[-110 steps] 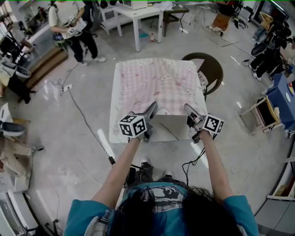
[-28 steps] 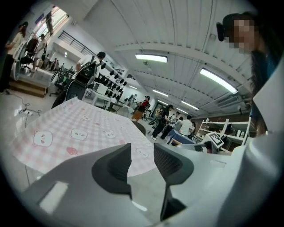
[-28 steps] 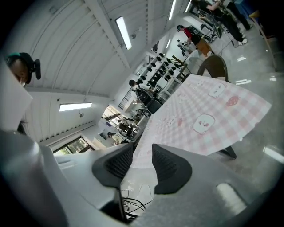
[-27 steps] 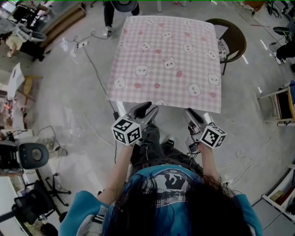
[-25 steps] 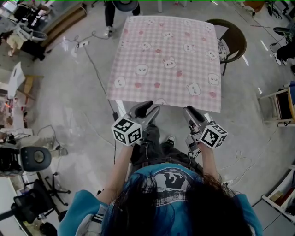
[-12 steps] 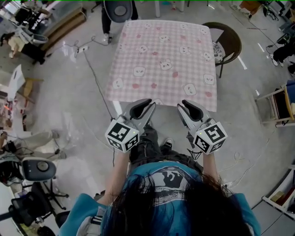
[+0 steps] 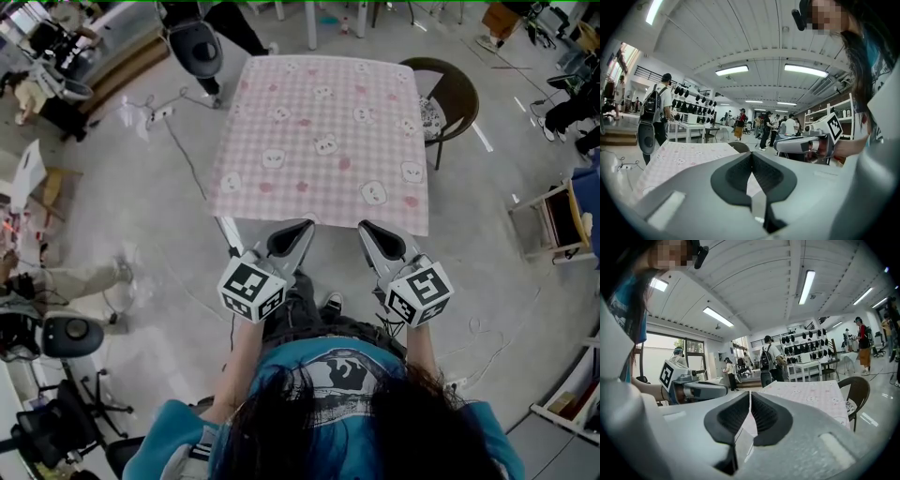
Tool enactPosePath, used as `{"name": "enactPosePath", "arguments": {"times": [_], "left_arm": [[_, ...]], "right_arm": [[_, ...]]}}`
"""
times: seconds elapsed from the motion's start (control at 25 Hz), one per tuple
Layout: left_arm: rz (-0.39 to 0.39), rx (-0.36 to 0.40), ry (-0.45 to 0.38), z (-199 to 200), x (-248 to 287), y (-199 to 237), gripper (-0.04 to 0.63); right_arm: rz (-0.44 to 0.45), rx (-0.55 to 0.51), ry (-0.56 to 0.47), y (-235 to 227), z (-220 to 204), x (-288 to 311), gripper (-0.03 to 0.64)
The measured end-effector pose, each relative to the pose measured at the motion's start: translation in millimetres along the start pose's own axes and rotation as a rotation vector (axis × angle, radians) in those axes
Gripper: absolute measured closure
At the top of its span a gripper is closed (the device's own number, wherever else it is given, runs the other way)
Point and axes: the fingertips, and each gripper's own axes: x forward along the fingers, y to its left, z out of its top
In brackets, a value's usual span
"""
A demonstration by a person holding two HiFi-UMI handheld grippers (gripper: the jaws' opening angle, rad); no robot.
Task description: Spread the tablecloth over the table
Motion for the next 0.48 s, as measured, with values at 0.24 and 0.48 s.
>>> {"name": "enactPosePath", "arguments": {"times": [0.24,0.48], "left_arm": [[-0.024,-0.006,-0.007,4.1,1.1,-7.2,0.581],[-0.043,-0.011,-0.002,3.4,6.5,-14.5,0.580]], "right_arm": [[0.008,-0.001,0.001,2.6,0.2,-0.3,0.614],[0.026,0.005,-0.004,1.0,0.5,-1.4,0.615]]}}
